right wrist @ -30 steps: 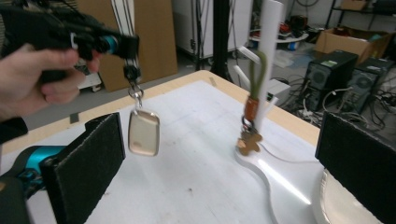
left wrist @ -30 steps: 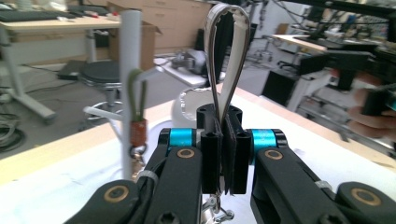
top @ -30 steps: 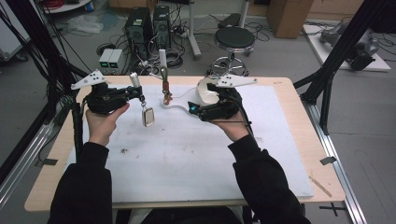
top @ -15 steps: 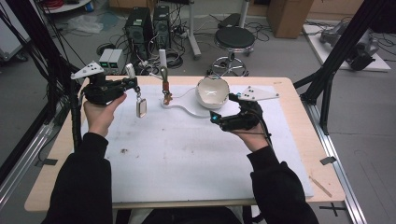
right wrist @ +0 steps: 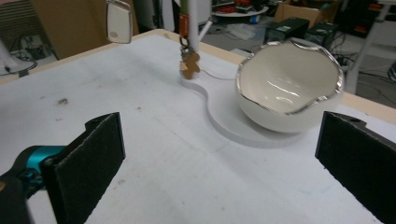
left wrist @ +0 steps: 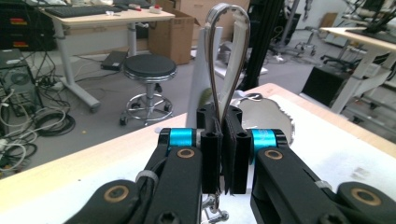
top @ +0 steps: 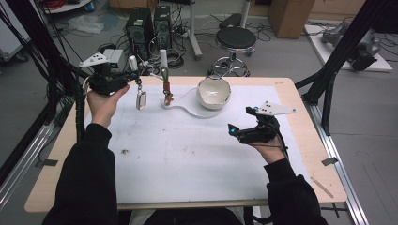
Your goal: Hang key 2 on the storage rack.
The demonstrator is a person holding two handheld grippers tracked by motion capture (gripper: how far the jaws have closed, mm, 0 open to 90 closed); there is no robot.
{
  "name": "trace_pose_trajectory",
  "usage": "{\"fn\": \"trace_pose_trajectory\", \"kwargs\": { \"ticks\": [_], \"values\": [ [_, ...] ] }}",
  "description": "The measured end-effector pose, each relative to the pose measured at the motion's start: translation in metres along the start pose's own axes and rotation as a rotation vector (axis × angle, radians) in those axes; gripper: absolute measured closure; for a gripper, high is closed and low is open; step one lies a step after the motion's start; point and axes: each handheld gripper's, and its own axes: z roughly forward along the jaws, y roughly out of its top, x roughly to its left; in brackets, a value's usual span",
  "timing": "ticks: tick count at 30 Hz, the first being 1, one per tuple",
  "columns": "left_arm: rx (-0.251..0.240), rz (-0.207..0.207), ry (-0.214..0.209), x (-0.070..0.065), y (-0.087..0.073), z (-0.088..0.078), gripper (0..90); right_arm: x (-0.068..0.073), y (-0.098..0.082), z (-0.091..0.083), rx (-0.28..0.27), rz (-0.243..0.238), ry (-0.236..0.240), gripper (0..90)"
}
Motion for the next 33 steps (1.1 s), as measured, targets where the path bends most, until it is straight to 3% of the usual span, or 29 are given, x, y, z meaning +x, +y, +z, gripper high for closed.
{"fn": "trace_pose_trajectory", "kwargs": {
  "ticks": [5,10,17,26,33],
  "values": [
    [0.003,-0.005,-0.005,0.005,0.005,0.007,86.5,-0.009,-0.018,-0.013,-0.008,0.038,-0.023,0.4],
    [-0.012,-0.006,0.014,0.009,0.013,0.012,86.5,-0.013,-0.036,-0.026,-0.015,0.047,-0.038,0.4],
    [-0.014,0.000,0.057,0.016,0.015,0.023,86.5,-0.016,-0.062,-0.035,0.016,0.071,-0.023,0.4],
    [0.018,-0.014,0.097,0.029,0.009,0.046,86.5,-0.015,-0.082,-0.042,0.048,0.069,-0.022,0.4],
    [-0.016,-0.032,0.080,0.030,0.012,0.057,86.5,-0.014,-0.090,-0.046,0.050,0.070,-0.022,0.5]
  ]
}}
